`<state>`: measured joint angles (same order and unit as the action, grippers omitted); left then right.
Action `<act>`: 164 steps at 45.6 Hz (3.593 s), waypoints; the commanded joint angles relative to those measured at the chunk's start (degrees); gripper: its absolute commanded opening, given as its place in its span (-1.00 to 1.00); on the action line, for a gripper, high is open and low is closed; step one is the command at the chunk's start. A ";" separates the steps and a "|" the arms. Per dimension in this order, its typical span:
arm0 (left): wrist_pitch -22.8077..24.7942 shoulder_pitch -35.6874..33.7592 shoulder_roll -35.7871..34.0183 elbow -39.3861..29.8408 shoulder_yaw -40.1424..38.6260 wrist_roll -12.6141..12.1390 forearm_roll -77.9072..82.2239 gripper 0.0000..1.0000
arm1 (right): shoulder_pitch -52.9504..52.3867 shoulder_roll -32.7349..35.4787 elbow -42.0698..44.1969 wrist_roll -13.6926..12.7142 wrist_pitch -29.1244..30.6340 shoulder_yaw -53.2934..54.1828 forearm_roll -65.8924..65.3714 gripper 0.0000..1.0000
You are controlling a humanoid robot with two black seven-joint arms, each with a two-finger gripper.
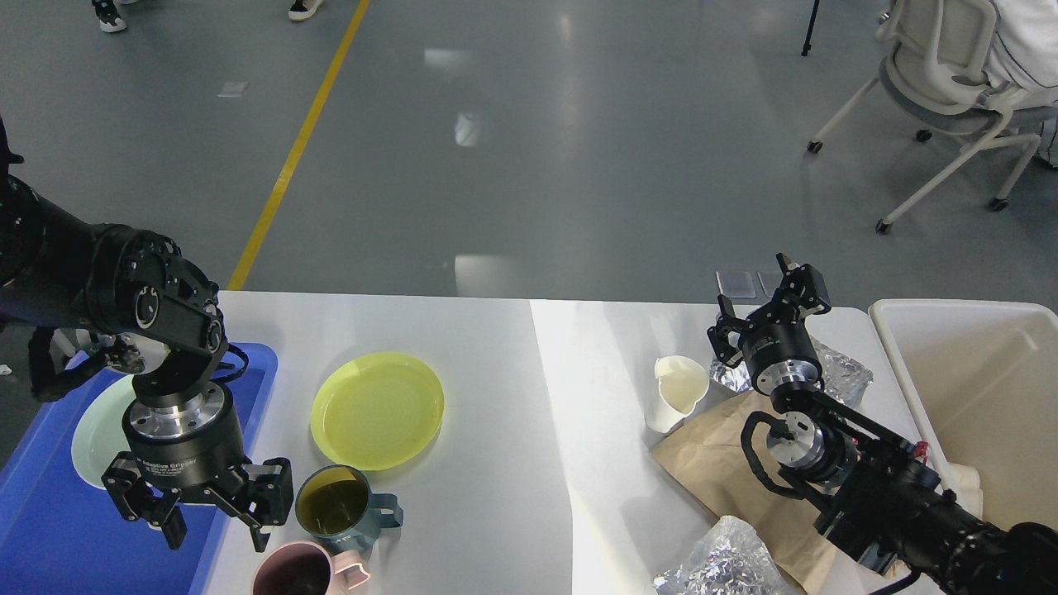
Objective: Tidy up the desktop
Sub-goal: 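Lower the open left gripper toward the dark teal mug, then close the left gripper on the dark teal mug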
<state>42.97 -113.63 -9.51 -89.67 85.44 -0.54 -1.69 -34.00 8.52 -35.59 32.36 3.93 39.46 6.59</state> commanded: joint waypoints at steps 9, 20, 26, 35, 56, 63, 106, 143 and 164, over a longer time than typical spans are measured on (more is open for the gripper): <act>0.54 -0.71 -3.59 0.02 -0.10 0.01 0.02 0.58 | -0.02 0.01 -0.01 -0.01 0.02 0.00 0.00 1.00; 0.63 -1.77 -3.68 0.02 -0.36 0.19 0.02 0.59 | -0.02 0.01 -0.09 0.07 0.02 0.00 0.00 1.00; -0.16 -1.42 -3.68 0.37 -0.63 0.10 -0.07 0.59 | -0.02 0.01 -0.09 0.07 0.02 0.00 0.00 1.00; -0.43 -0.10 -3.59 3.53 -0.89 0.10 -0.15 0.61 | 0.07 0.01 -0.09 -0.01 0.02 0.00 0.00 1.00; -2.98 13.26 -3.59 18.21 -4.49 -0.16 -0.15 0.64 | 0.07 0.01 -0.09 -0.01 0.02 0.00 0.00 1.00; -3.68 13.00 -3.15 18.30 -4.58 -0.16 -0.15 0.64 | 0.07 0.01 -0.01 0.07 0.02 0.00 0.00 1.00; -12.38 22.14 -2.80 18.03 -20.23 -15.63 0.11 0.63 | 0.07 0.01 -0.01 -0.01 0.02 0.00 0.00 1.00; -26.88 28.20 -1.39 18.12 -20.23 -18.88 0.90 0.63 | 0.07 0.01 -0.01 0.07 0.02 0.00 0.00 1.00; -36.29 31.72 -0.16 18.12 -20.31 -18.62 0.90 0.42 | 0.07 0.01 -0.01 -0.01 0.02 0.00 0.00 1.00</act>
<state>8.58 -82.12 -9.69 -71.54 65.15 -19.32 -0.78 -33.95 8.52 -35.56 32.36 3.96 39.46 6.59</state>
